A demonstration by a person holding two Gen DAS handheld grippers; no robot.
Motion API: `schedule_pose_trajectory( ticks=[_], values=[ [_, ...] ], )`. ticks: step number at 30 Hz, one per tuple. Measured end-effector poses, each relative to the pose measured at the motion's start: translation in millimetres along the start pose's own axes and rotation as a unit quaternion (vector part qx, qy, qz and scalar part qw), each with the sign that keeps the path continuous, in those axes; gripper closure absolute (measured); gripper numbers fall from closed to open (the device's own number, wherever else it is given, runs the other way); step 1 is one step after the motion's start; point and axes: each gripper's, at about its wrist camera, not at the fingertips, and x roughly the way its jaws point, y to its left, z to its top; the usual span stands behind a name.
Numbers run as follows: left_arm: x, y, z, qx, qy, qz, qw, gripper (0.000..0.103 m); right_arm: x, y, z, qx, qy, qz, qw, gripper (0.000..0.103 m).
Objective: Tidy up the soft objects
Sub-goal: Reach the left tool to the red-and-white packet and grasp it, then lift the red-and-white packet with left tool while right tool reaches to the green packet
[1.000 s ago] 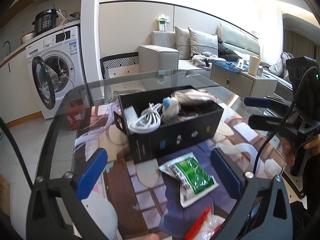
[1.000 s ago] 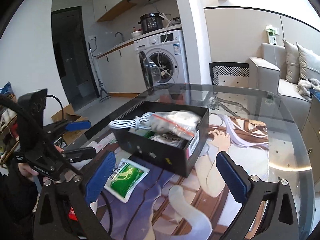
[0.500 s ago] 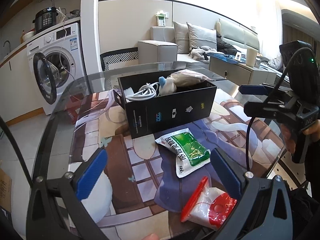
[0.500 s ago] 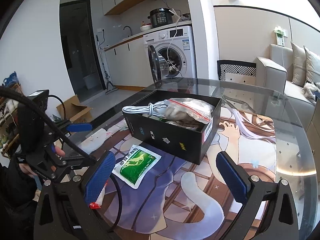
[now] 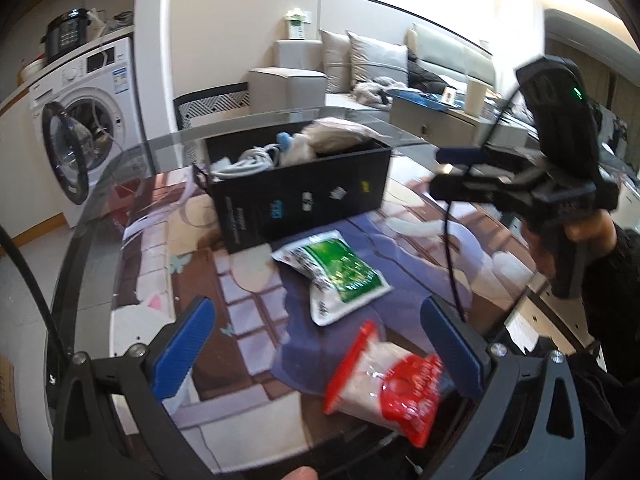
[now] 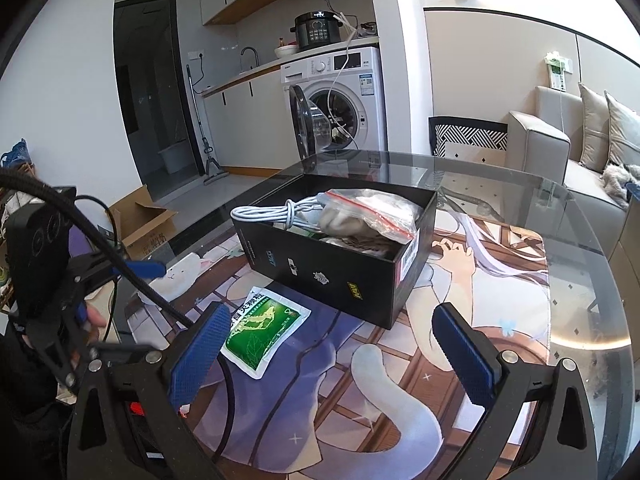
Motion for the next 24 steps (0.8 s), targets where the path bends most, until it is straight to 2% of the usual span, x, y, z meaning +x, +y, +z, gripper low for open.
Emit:
schedule_pose_trajectory(
  ticks=[8,16,17,19,20,21,24],
  values=[
    [6.5,-16.8,-13.3,0.039,0.041,-0.031,0.9979,0.0,-0.6,-1.5,-0.5,0.0,0.0,-0.001,1.0,0.001],
    [16.8,-18.2,-20.7,0.034,0.079,-0.055,0.9948,0.003,0.4,-2.1,-1.1,0.002,0.001,-0.001,1.0,0.001],
    [18.5,-18.8,-21.6,0.035,0.084,-0.058,0.9941,0.007,0.8,-2.4,-1.1,0.002,0.002,0.0,1.0,0.001],
    [21.4,-20.4,-23.8,0.041,0.095,-0.064,0.9925,0.028,1.9,-1.9,-1.8,0.003,0.003,0.0,1.0,0.001],
    [21.8,-21.7,-24.8,0.046,0.095,-0.064,0.9924,0.032,2.8,-1.4,-1.8,0.002,0.004,0.001,1.0,0.001],
    [20.6,-23.1,-25.3,0.053,0.089,-0.062,0.9926,0.043,3.4,-0.9,-2.0,0.002,0.005,0.001,1.0,0.001],
    [17.3,-22.0,-24.5,0.049,0.084,-0.079,0.9922,0.047,5.0,0.9,-2.3,0.001,0.007,0.004,1.0,0.001]
  ],
)
